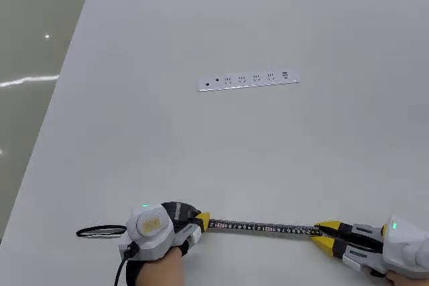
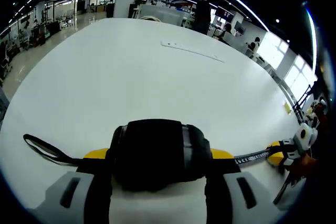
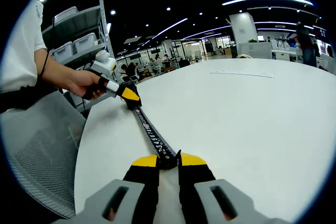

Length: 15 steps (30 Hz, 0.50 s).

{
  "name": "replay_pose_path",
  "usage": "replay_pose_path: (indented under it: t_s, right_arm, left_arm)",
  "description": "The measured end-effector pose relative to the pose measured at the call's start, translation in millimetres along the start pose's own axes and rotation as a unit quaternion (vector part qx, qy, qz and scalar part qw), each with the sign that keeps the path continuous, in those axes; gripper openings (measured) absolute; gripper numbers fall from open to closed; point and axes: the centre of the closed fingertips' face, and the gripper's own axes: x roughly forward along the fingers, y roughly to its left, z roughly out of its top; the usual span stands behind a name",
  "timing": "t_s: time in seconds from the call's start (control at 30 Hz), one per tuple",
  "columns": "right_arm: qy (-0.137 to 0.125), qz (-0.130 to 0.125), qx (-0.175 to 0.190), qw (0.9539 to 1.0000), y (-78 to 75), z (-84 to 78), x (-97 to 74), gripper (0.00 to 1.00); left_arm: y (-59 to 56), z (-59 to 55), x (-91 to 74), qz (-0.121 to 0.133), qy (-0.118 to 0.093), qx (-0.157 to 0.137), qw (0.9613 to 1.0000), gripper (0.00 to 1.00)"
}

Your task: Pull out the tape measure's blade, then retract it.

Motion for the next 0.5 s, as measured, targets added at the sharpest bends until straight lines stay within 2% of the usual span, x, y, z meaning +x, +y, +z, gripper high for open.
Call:
replay_pose_path:
  t_s: [0.5]
  right_arm:
    - [0.0,0.011,-0.003,0.9999,4.0,4.1,13.5,0.12]
  left_arm:
    - [0.9,0.5,0.1,-0.001,0.0,0.0,1.0,0.7]
